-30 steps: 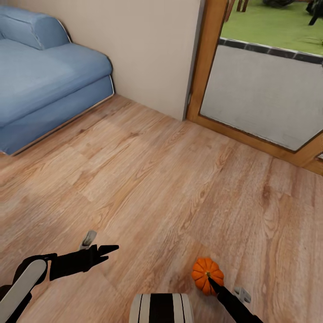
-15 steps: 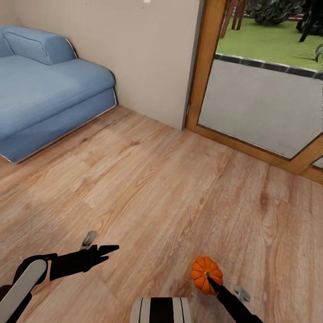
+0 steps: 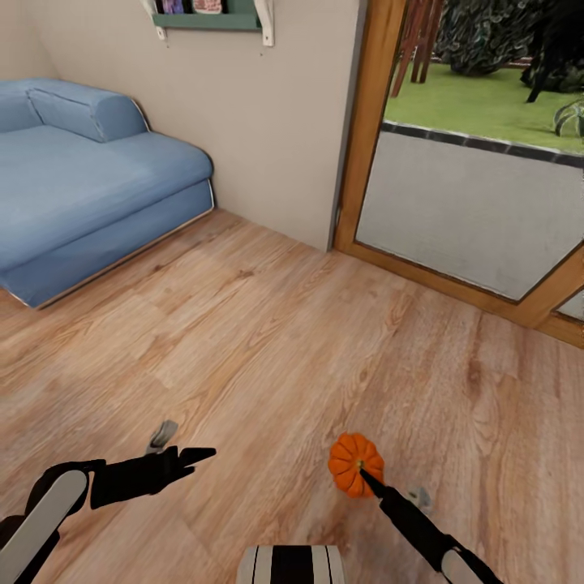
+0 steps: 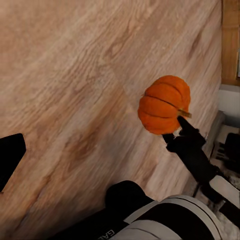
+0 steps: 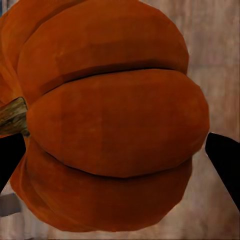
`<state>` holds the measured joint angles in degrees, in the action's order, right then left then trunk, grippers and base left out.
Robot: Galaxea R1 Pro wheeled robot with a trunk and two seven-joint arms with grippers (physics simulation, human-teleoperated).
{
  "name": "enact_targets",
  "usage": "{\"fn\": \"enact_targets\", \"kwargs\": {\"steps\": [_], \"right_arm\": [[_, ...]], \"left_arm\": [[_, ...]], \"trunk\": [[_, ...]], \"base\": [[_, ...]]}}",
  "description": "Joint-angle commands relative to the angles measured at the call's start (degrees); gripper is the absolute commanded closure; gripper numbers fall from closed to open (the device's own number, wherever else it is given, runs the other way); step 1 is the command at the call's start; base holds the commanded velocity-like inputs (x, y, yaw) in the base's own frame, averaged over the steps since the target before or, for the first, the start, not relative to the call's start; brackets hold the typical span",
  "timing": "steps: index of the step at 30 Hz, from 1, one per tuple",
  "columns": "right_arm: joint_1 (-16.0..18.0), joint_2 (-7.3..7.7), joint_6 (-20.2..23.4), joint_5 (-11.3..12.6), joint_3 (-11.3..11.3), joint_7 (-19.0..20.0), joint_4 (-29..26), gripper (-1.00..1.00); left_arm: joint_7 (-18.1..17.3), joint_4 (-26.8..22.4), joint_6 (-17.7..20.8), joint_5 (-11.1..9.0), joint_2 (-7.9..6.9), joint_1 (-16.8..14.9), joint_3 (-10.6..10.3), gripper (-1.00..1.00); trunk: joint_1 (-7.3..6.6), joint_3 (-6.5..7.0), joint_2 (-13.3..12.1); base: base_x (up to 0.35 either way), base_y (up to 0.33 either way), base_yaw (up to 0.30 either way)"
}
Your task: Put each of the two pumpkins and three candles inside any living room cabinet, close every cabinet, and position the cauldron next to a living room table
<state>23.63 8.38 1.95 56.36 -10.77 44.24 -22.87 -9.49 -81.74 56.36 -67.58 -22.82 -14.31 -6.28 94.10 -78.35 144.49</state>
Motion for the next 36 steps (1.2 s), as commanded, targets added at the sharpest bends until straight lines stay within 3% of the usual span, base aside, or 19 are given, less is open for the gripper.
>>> {"fn": "enact_targets", "kwargs": {"steps": [1, 6, 9, 20, 36], "right_arm": [[0.0, 0.15, 2.3, 0.6, 0.0, 0.1, -2.7, 1.0], [0.0, 2.17, 6.8, 1.1, 0.4, 0.2, -8.4, 1.0], [0.0, 2.58, 8.9, 1.2, 0.4, 0.2, -9.3, 1.0], [-0.2, 3.49, 9.7, 1.4, 0.5, 0.7, -9.0, 1.0], [-0.1, 3.57, 8.7, 1.2, 0.4, 0.2, -8.7, 1.0]], "left_arm": [[-0.4, 0.0, 0.1, 0.9, -0.04, 0.0, 0.0, -1.0], [-0.1, 0.0, 0.1, 1.5, -0.04, 0.0, 0.2, -1.0], [-0.1, 0.0, 0.1, 1.6, -0.04, 0.0, 0.3, -1.0], [-0.1, 0.0, 0.1, 2.0, -0.04, 0.0, 0.3, -1.0], [-0.1, 0.0, 0.1, 1.9, -0.04, 0.0, 0.2, -1.0]], "trunk": [[-0.03, 0.19, 0.0], [-0.16, 1.3, -0.1], [-0.24, 1.96, -0.1], [-0.52, 4.4, -0.3], [-0.93, 7.94, -0.5]], "base": [[0.0, 0.0, 0.0], [0.0, 0.0, 0.0], [0.0, 0.0, 0.0], [0.0, 0.0, 0.0], [0.0, 0.0, 0.0]]}}
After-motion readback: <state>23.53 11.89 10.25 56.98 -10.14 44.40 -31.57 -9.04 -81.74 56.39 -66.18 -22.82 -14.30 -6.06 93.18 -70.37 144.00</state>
